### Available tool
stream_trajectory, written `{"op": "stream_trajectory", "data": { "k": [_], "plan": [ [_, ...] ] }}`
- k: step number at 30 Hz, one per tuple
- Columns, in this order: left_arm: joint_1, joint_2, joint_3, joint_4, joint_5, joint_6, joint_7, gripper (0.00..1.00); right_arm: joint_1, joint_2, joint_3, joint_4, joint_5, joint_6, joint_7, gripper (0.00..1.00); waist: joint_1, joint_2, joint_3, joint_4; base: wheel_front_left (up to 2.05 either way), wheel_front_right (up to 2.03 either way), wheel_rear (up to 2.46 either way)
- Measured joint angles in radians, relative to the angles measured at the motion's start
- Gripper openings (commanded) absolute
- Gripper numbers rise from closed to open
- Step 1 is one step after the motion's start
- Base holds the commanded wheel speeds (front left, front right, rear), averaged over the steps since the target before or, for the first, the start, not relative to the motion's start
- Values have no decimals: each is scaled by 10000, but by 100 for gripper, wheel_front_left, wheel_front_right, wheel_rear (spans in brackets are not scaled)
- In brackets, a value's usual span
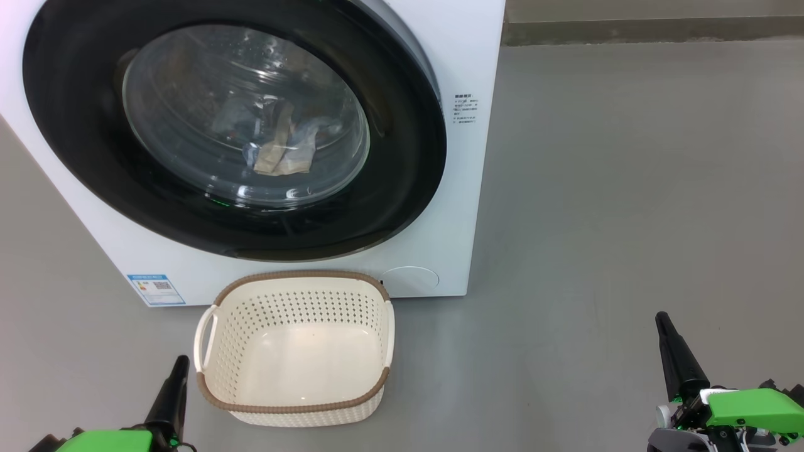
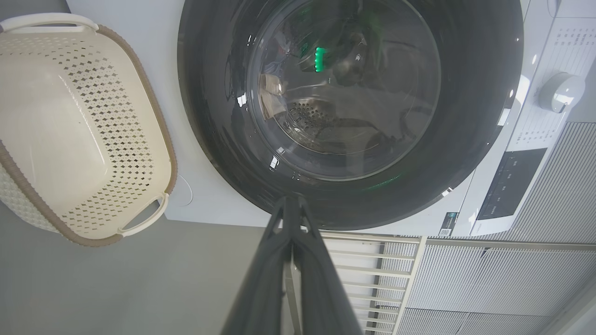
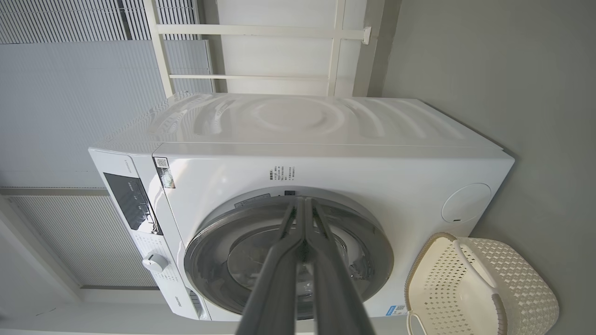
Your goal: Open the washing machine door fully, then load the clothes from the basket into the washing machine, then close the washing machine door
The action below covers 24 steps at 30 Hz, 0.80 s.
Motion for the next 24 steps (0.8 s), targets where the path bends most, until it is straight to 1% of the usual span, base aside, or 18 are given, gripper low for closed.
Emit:
{"op": "stream_trajectory", "data": {
  "k": [24],
  "plan": [
    [-4,0,2,-2,0,0,0,0,0,0,-2,-2,2,0,0,0,0,0,0,0,0,0,0]
  ]
}}
